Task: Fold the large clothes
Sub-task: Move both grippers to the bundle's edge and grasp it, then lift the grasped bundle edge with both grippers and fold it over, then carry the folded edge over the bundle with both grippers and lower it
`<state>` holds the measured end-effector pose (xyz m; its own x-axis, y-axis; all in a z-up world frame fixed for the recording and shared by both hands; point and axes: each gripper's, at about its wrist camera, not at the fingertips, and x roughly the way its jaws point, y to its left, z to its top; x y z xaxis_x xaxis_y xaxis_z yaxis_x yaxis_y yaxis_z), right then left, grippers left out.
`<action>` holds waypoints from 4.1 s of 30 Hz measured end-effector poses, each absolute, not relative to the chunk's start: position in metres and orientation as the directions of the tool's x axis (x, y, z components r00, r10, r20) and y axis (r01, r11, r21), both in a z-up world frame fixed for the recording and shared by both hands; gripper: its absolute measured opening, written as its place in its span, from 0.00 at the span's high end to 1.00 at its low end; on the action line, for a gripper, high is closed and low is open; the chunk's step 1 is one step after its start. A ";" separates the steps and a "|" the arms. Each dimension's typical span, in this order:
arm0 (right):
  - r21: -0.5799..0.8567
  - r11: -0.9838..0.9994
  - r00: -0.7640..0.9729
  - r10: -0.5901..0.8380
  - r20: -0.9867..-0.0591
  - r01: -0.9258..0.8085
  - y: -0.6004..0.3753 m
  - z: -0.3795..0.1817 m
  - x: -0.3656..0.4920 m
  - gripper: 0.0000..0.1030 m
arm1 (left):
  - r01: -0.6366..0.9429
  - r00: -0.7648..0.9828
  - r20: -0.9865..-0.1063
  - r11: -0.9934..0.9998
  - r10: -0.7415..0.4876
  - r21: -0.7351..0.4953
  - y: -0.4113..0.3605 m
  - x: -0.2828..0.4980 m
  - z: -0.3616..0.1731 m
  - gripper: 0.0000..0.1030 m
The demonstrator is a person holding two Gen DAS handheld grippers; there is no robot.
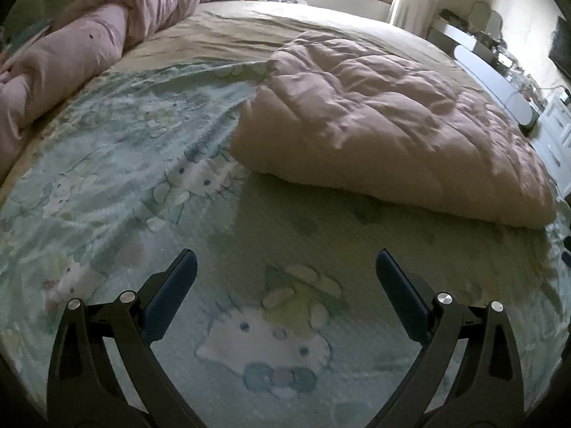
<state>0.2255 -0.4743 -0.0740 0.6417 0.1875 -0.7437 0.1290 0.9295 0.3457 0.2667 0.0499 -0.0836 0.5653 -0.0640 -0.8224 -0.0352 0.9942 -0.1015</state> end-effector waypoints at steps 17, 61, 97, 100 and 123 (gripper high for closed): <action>0.641 0.721 0.592 0.404 -0.698 0.263 -0.515 -0.117 0.322 0.04 | -0.120 0.520 -0.834 0.951 -0.186 -0.287 0.093 0.331 -0.090 0.09; 0.150 0.987 0.718 0.144 -0.681 -0.056 -0.402 -0.015 0.336 0.76 | 0.092 0.697 -0.675 0.964 -0.242 -0.251 0.029 0.381 -0.022 0.76; 0.175 0.926 0.765 0.374 -0.524 -0.333 -0.363 0.021 0.188 0.77 | 0.176 0.755 -0.608 0.969 -0.245 -0.173 0.065 0.220 0.002 0.77; 0.183 0.928 0.766 0.372 -0.523 -0.325 -0.364 0.017 0.179 0.77 | 0.179 0.756 -0.608 0.970 -0.241 -0.163 0.066 0.208 -0.004 0.77; 0.423 0.906 0.676 0.299 -0.674 0.021 -0.430 -0.077 0.159 0.74 | 0.114 0.712 -0.673 0.978 -0.203 -0.174 0.093 0.196 -0.068 0.71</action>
